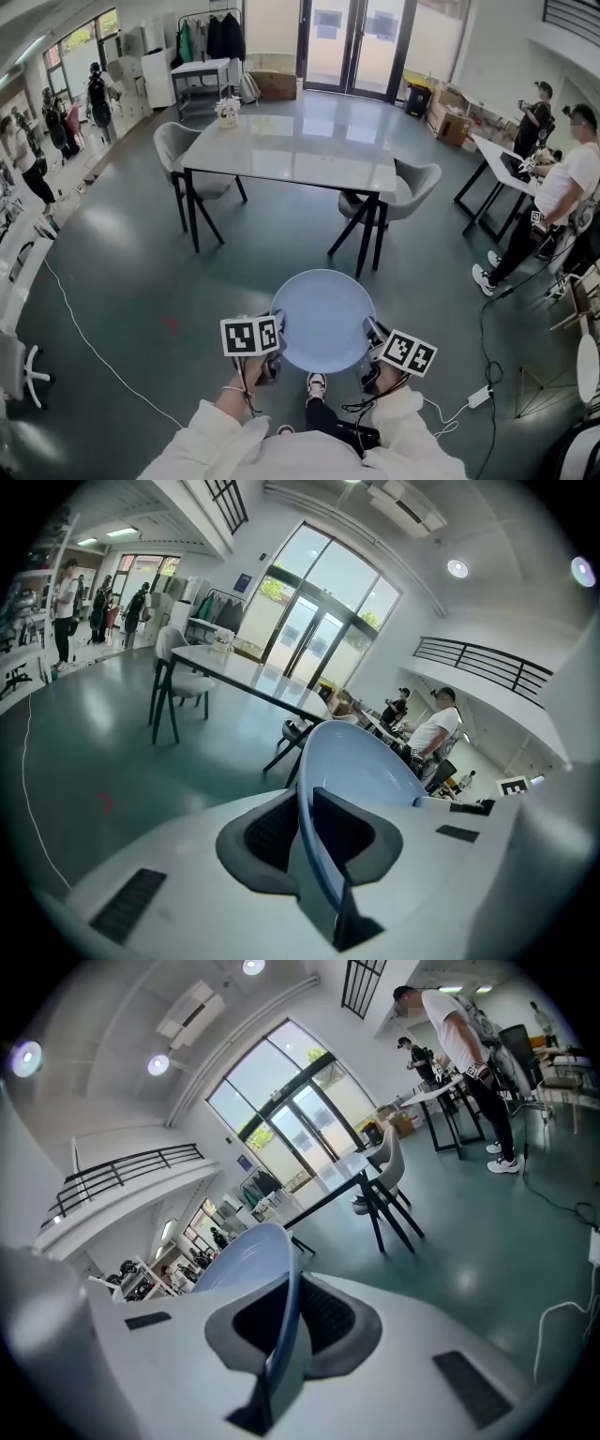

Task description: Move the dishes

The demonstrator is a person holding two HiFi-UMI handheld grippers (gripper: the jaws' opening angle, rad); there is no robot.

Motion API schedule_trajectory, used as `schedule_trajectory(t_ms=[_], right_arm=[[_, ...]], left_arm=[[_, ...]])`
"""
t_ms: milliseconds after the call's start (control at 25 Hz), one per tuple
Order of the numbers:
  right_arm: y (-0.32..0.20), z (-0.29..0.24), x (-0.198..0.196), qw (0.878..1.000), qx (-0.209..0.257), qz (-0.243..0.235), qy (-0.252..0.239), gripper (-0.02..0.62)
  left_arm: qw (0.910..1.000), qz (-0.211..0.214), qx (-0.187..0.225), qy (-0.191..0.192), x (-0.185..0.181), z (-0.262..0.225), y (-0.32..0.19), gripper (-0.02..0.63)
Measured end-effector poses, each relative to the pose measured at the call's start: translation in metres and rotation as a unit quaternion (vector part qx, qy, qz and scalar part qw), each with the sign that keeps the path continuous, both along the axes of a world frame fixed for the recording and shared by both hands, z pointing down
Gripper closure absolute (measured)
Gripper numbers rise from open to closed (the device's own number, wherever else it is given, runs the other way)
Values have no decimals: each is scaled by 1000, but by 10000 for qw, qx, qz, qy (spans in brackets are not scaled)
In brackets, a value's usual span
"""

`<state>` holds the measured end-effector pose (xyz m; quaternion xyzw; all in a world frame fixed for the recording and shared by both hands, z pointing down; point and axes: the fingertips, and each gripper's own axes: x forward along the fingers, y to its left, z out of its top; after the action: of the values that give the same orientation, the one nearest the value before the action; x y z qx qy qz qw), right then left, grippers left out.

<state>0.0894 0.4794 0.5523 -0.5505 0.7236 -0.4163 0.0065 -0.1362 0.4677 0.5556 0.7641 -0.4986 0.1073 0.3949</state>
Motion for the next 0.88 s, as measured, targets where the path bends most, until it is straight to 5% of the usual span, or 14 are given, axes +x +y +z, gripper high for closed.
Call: schedule_trajectory(t_ms=[520,880], right_arm=[[-106,4,21,9995,-181,-267,73,526],[-169,-1,60,9995,-211,-236,42,526]], left_arm=[[9995,-268,-162,41,21,6,-96,555],[9998,-93,-186,-25,61,-2,-160,556]])
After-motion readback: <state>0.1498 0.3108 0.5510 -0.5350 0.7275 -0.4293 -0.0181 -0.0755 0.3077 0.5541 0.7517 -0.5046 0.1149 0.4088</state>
